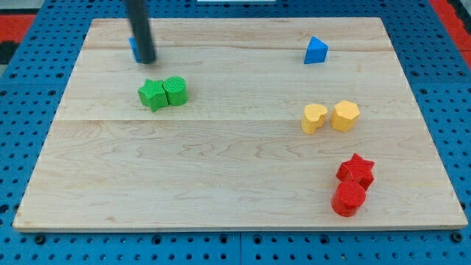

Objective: Place the blue triangle at the top centre

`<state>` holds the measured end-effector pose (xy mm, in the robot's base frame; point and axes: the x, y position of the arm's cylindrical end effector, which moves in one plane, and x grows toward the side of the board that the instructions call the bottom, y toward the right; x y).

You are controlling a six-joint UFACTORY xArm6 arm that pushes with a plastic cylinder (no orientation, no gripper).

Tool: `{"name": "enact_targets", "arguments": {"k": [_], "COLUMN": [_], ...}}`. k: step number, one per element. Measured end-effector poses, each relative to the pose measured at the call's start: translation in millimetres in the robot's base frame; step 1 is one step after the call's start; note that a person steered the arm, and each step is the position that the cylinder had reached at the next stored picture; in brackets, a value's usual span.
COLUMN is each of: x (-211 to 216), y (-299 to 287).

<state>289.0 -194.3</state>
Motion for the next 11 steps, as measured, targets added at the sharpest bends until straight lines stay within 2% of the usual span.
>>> {"name": "enact_targets", "arguments": {"k": [1, 5, 7, 8, 10, 11], "x": [-6.2, 47.4, 42.0, 9.3, -14.7, -24.6], "y": [-29.4, 248.3, 365.7, 379.6, 256.7, 249.5]}}
